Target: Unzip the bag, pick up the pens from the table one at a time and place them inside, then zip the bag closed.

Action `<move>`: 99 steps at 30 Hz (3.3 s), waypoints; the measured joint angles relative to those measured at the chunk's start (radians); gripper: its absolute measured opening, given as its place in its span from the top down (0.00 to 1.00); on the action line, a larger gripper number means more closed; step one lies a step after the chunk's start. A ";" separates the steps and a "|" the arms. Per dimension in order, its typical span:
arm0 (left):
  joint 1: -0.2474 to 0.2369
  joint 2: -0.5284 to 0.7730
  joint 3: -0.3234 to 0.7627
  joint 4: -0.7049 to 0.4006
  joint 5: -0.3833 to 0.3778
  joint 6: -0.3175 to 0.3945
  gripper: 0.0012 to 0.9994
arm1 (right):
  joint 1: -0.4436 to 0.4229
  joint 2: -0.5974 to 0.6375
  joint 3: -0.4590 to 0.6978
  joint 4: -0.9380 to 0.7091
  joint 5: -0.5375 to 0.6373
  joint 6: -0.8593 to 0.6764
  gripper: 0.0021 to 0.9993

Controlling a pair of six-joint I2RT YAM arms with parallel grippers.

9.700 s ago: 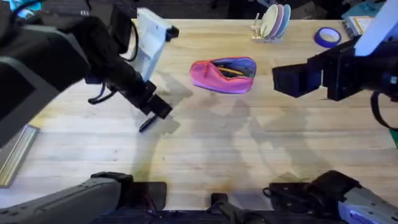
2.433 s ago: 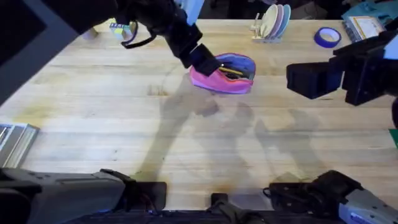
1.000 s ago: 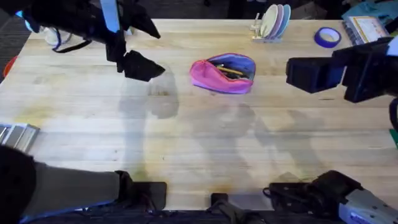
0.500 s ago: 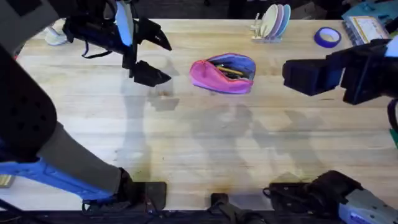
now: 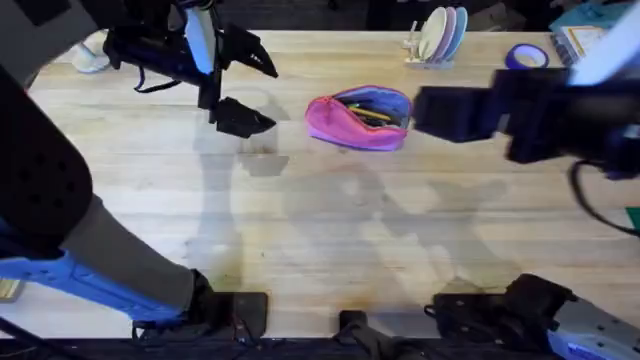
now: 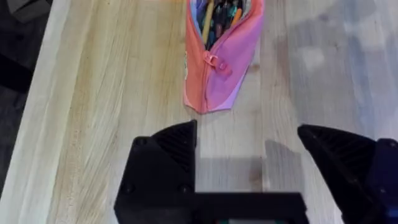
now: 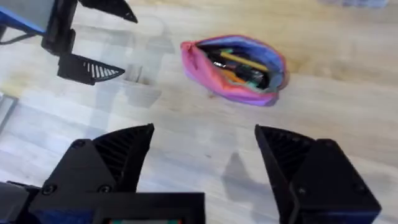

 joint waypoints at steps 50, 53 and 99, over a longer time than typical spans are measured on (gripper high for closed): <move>0.000 0.000 0.000 -0.002 0.000 0.003 0.00 | 0.300 0.495 0.000 0.338 0.252 0.397 0.00; 0.000 0.000 0.000 -0.002 0.000 0.003 0.00 | 0.300 0.542 0.000 0.385 0.252 0.403 0.00; 0.000 0.000 0.000 -0.002 0.000 0.003 0.00 | 0.147 0.901 0.000 0.706 0.284 0.415 0.36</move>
